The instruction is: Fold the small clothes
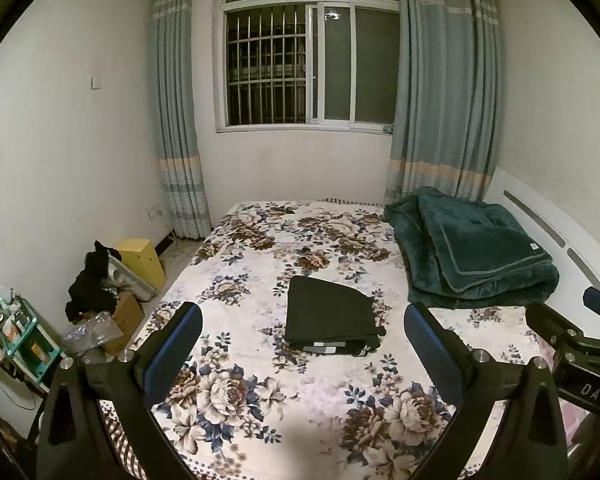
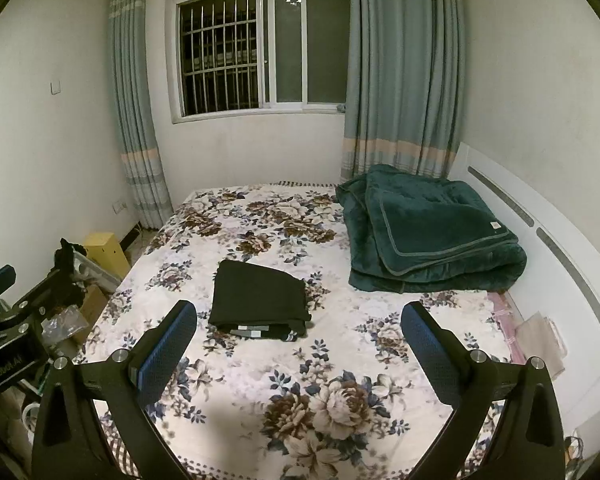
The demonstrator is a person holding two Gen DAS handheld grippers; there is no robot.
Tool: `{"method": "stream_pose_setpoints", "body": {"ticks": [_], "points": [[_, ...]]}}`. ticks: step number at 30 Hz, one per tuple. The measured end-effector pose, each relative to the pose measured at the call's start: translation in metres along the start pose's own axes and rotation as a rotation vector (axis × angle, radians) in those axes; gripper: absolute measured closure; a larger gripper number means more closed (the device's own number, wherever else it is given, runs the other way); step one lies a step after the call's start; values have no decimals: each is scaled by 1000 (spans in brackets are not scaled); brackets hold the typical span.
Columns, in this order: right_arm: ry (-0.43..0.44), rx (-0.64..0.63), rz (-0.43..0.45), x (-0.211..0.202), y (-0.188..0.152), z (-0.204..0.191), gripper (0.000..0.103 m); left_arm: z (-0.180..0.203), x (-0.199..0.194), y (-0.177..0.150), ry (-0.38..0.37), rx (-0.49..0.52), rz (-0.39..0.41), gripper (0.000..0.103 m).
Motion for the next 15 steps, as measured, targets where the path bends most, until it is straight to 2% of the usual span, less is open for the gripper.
{"method": "stream_pose_setpoints", "body": {"ticks": [15], "points": [[8, 1, -6, 0, 1, -3, 0, -7, -2, -2, 10, -1, -9, 0]]}}
Point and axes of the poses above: each gripper's, at about its wrist camera, not at the fingertips, and x roughly the way its jaws point, z to its right, y to its top, the point moved 9 cm from there along x, roughly the way its jaws point, and after that the axes turned 4 degrees about x, right-handed, at the moved point
